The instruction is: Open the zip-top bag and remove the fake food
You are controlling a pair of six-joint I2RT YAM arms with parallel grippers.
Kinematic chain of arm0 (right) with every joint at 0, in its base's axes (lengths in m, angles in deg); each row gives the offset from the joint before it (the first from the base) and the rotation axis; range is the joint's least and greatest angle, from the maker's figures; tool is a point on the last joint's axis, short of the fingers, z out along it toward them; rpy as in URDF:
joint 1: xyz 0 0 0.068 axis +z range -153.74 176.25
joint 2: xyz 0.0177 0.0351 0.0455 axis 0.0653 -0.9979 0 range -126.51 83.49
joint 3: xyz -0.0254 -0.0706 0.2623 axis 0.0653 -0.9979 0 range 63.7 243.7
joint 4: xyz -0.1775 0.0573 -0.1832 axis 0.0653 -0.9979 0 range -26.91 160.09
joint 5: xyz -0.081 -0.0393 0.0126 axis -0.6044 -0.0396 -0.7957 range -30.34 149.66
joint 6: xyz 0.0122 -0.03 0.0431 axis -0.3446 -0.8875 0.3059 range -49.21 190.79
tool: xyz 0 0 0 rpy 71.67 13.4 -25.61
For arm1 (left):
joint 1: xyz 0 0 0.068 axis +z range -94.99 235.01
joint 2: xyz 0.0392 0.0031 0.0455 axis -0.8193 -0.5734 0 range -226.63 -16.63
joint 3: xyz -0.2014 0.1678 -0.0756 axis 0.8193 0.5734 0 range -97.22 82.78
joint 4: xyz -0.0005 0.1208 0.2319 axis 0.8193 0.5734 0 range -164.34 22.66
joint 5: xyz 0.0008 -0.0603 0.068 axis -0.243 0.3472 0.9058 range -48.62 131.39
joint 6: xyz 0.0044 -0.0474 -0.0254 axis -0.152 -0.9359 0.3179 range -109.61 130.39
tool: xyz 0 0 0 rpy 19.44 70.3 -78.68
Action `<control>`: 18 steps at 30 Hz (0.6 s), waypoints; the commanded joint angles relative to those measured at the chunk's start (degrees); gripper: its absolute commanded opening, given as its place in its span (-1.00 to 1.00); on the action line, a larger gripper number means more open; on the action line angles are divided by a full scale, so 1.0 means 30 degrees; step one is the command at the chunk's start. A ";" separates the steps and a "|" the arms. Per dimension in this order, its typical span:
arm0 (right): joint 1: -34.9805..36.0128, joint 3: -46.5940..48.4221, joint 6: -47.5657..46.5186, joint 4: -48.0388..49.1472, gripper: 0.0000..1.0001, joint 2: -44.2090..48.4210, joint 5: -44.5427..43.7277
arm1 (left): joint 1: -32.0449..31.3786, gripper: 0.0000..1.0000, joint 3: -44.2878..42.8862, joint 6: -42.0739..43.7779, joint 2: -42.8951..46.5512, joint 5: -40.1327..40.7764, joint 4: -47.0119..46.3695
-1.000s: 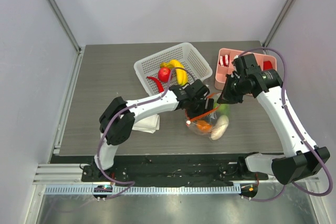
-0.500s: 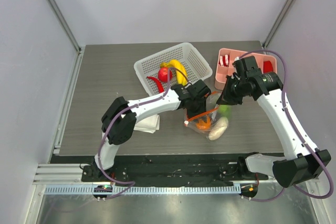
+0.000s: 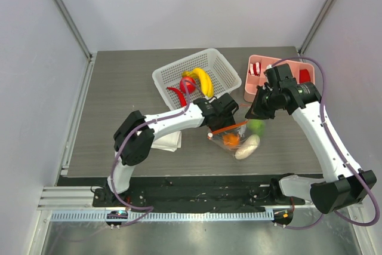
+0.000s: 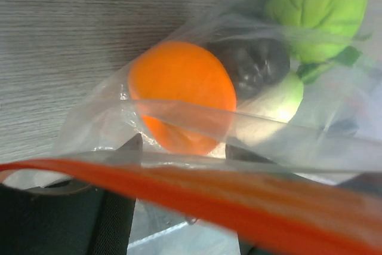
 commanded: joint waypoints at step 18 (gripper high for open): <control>0.0617 -0.0181 0.0535 0.1035 -0.98 0.0084 -0.0096 | -0.0076 0.21 0.0555 -0.5161 -0.0919 0.0857 -0.3134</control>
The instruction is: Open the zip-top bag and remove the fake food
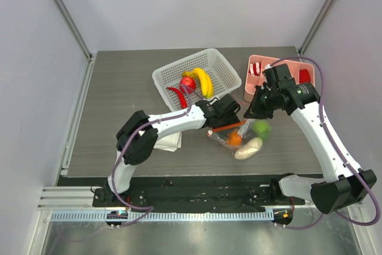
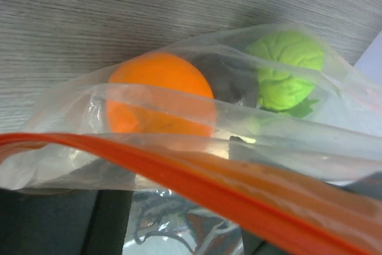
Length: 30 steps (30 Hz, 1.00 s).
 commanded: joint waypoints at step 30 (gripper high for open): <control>0.0005 -0.0660 -0.0884 0.0503 -0.98 0.0796 -0.2432 | 0.0407 -1.00 0.2216 0.9490 0.3851 -0.2237 -0.6241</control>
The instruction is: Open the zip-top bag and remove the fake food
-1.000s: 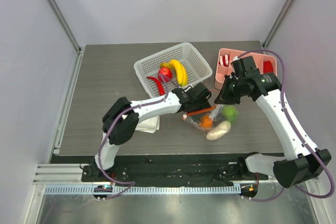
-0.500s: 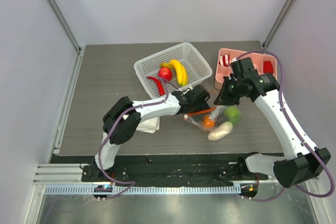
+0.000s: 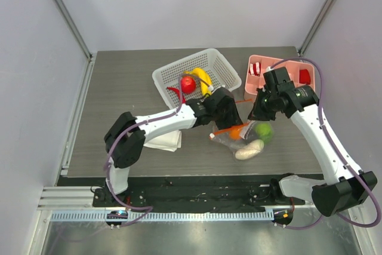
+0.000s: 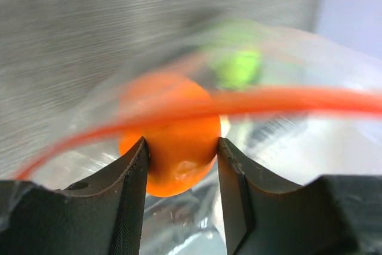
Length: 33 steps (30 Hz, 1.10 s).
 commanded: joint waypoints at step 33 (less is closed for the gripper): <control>-0.1621 0.1270 -0.1554 -0.0176 -0.98 -0.1260 0.1542 | 0.9773 -1.00 -0.2389 0.7381 0.2339 -0.5140 -0.0254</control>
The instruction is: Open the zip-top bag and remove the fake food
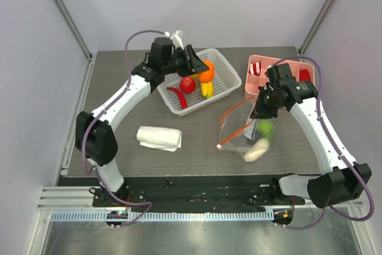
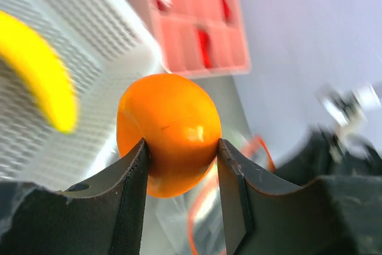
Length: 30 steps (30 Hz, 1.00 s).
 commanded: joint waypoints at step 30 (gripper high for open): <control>-0.0003 0.1161 -0.0193 0.0021 -0.98 -0.0629 0.1314 | 0.0447 -0.10 -0.1435 0.2689 0.1202 0.2606 0.6977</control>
